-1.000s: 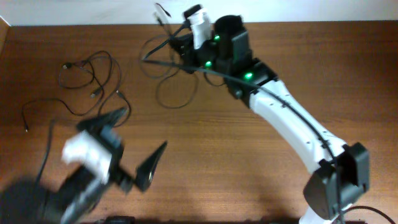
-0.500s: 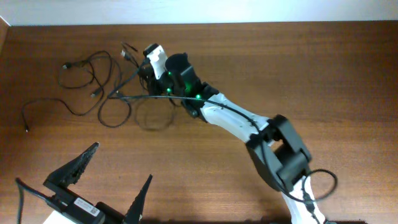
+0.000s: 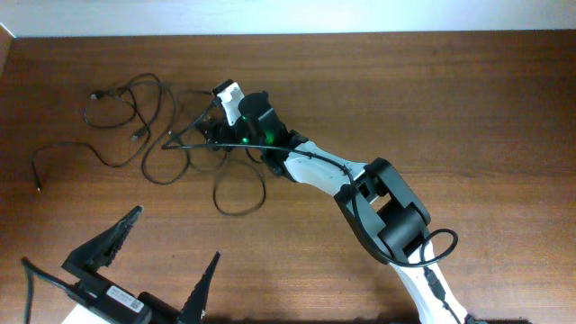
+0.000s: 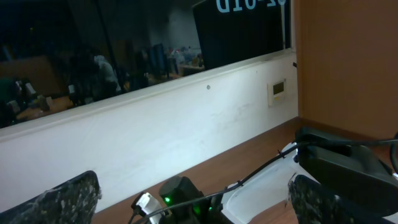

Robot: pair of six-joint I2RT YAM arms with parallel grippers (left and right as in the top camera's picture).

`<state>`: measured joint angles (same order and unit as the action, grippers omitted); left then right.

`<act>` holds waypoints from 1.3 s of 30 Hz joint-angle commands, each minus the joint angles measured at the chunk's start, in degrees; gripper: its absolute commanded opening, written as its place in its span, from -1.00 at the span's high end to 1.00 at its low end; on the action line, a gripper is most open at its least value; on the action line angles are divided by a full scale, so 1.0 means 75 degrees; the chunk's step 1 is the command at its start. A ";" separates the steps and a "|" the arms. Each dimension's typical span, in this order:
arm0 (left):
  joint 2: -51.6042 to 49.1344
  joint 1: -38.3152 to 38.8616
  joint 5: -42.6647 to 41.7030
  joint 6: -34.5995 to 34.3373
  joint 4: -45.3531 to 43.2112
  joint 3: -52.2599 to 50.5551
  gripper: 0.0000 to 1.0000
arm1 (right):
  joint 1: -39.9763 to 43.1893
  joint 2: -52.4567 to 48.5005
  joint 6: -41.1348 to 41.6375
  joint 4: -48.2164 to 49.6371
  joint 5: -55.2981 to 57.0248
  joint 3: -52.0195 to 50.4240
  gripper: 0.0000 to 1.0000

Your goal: Untangle cables

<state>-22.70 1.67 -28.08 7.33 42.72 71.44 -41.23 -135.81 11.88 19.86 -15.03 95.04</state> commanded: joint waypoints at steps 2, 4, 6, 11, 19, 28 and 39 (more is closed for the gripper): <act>-0.0044 -0.0047 0.0067 0.0093 0.0000 -0.0029 -0.98 | 0.0382 0.0510 0.0490 -0.0169 -0.0729 0.0076 -0.97; -0.0044 -0.0047 0.0070 0.0093 0.0000 -0.0029 -0.98 | 0.0595 0.0644 0.0495 -0.0353 -0.1274 0.0076 -0.97; -0.0044 -0.0047 0.0070 0.0093 0.0003 -0.0029 -0.98 | 0.0906 0.0804 0.0714 -0.0982 -0.1667 0.0076 -0.97; -0.0044 -0.0047 0.0070 0.0093 0.0006 -0.0029 -0.98 | 0.1871 0.1075 0.1087 -0.3774 -0.1900 0.0076 -0.97; -0.0050 -0.0047 0.0350 0.0093 0.0087 -0.0029 -0.98 | 0.3246 0.1072 0.0921 -0.7627 -0.1935 0.0073 -0.97; -0.0079 -0.0047 0.1029 -0.0294 0.0414 -0.0029 -0.98 | 0.4890 0.1075 -0.0125 -1.0223 -0.0749 0.0073 -0.97; -0.0504 -0.0047 0.2961 -0.1891 0.1055 -0.0799 -0.98 | 0.6618 0.1072 -0.0157 -1.1048 -0.0283 -0.0087 -0.97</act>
<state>-25.39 1.67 -12.75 -0.16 50.37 68.77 7.68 -127.37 11.73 -63.13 -21.89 96.23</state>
